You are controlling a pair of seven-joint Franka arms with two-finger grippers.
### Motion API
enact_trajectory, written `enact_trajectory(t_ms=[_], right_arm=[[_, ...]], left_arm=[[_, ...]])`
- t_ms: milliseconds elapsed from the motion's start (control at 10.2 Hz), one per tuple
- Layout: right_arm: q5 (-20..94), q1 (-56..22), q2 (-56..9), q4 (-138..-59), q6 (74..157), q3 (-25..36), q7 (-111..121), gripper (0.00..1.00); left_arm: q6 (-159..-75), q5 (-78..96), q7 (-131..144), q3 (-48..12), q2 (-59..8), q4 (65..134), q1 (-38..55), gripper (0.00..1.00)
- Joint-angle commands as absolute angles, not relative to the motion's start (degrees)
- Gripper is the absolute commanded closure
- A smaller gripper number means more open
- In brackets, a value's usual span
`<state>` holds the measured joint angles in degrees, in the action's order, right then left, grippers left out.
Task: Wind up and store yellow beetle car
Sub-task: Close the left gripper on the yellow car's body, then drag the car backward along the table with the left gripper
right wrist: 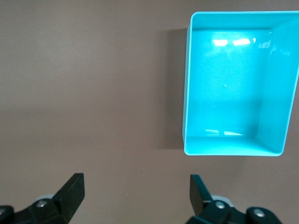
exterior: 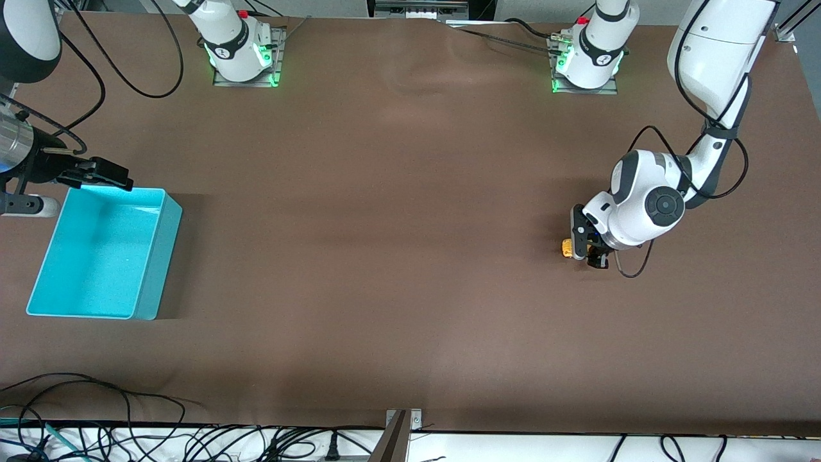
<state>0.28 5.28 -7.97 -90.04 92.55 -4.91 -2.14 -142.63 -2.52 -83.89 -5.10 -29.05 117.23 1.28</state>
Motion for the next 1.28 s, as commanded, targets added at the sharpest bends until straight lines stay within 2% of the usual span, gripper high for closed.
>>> enact_trajectory(t_ms=[0,197,689,1180], right_arm=[[1.6,5.9,-8.3,-88.9,92.2,-4.8,-1.1,0.00],[1.7,6.2,-8.3,-88.9,91.8,-4.8,-1.1,0.00],[1.7,6.2,-8.5,-89.0,92.2,-4.9,-1.1,0.00],[1.8,6.2,-8.6,-88.9,92.3,-5.0,-1.1,0.00]], left_arm=[[-141.3,-4.4,-85.2,-5.2,-28.7,116.8,0.9,1.00],[-141.2,-4.4,-85.2,-5.0,-28.8,116.8,0.2,0.98],[-141.2,-4.5,-97.3,-4.9,-35.4,110.8,-12.5,0.99],[-141.2,-6.1,-104.8,-4.7,-35.7,109.6,-21.7,0.99]])
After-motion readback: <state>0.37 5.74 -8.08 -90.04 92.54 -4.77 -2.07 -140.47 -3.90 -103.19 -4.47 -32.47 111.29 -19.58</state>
